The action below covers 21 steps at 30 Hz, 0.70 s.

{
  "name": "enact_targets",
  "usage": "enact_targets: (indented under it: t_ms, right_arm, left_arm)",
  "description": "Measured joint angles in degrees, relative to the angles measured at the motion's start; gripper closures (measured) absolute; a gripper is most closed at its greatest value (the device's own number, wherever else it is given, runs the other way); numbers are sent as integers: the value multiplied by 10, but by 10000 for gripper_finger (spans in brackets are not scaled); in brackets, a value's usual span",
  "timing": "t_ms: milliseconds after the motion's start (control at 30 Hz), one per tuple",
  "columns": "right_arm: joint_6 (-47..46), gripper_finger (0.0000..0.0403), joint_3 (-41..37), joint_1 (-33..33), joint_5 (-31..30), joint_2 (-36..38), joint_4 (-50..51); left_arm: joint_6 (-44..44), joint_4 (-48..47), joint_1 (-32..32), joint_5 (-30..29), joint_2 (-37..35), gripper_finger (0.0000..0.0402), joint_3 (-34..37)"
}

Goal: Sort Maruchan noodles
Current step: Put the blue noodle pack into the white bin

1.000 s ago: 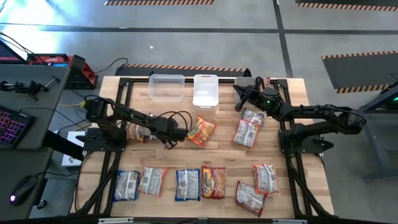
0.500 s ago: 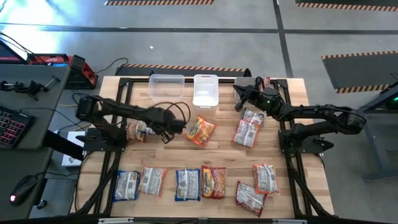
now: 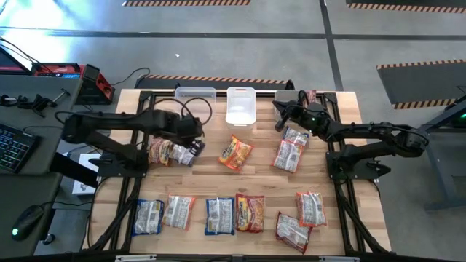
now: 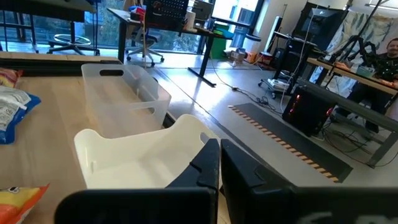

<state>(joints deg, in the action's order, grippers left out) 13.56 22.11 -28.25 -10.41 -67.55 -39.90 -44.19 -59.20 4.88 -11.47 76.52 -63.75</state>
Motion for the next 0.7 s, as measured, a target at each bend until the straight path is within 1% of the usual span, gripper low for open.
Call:
enact_targets:
  t_ms: [67,133,267,433,500,567,633,700]
  right_arm:
    - [0,403,0,0,0,0,0]
    - [0,403,0,0,0,0,0]
    - [0,403,0,0,1,0,0]
    - [21,403,0,0,1,0,-4]
    - [30,403,0,0,1,0,-7]
    - [32,403,0,0,1,0,-11]
    - [34,403,0,0,1,0,-19]
    - [39,403,0,-1,1,0,-30]
  left_arm:
    - [4,33,-11,14,23,358,0]
    - [4,44,-22,16,54,331,0]
    - [-5,18,-42,10,131,277,0]
    - [-31,5,-60,24,219,216,-9]
    - [-35,-26,-66,6,252,198,-31]
    - [-36,-75,-71,-36,285,185,-61]
    - [-36,-133,-73,-75,317,179,-89]
    - [-36,-171,-73,-90,346,177,-113]
